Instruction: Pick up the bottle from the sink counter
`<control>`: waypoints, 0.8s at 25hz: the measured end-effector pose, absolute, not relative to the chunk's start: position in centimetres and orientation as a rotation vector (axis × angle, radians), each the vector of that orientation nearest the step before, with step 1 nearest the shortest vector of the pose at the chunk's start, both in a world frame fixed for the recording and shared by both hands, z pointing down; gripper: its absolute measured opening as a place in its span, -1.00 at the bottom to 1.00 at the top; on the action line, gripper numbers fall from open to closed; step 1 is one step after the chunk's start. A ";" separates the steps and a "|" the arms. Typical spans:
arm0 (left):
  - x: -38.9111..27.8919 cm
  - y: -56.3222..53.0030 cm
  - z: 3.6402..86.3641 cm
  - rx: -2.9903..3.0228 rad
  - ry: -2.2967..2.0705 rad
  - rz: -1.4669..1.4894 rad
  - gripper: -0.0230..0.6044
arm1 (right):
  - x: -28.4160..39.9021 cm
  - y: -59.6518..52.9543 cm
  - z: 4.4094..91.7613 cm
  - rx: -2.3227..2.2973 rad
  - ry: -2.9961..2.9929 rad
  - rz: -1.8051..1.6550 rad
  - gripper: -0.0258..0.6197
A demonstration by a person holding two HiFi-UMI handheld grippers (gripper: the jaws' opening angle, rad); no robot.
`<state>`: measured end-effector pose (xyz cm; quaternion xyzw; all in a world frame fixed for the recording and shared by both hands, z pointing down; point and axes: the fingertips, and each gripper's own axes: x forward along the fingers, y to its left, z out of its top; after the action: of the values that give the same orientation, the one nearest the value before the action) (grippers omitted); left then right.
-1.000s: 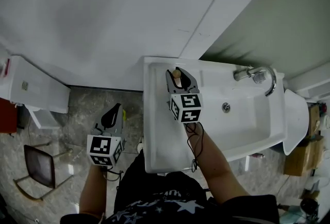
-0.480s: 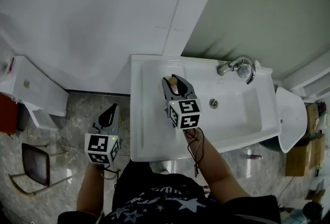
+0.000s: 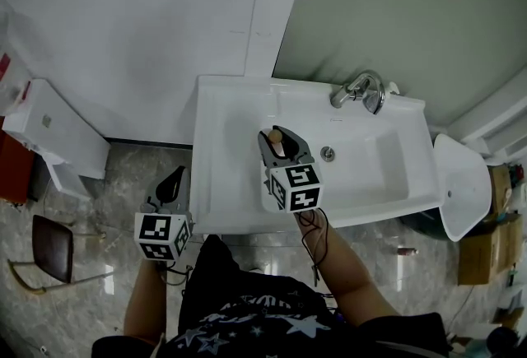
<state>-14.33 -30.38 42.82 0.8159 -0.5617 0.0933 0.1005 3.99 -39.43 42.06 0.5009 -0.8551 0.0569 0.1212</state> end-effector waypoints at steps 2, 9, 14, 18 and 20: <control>-13.4 -28.9 42.8 2.407 -1.671 0.268 -0.86 | 4.7 -37.9 42.0 1.447 -2.509 0.158 -0.50; -10.9 -23.8 42.6 2.388 -1.713 0.254 -0.86 | 6.7 -32.5 41.5 1.406 -2.556 0.156 -0.50; -9.6 -20.2 42.5 2.367 -1.747 0.245 -0.86 | 8.2 -28.5 41.5 1.378 -2.579 0.161 -0.50; -8.8 -17.5 42.1 2.354 -1.780 0.237 -0.86 | 9.5 -25.7 41.3 1.362 -2.594 0.159 -0.50; -8.3 -16.3 42.0 2.350 -1.791 0.238 -0.86 | 10.3 -24.6 41.2 1.363 -2.598 0.157 -0.50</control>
<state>-8.30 -16.32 42.04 0.7897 -0.6018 0.0801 0.0884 10.30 -24.57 41.23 0.4614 -0.8798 0.0531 0.1014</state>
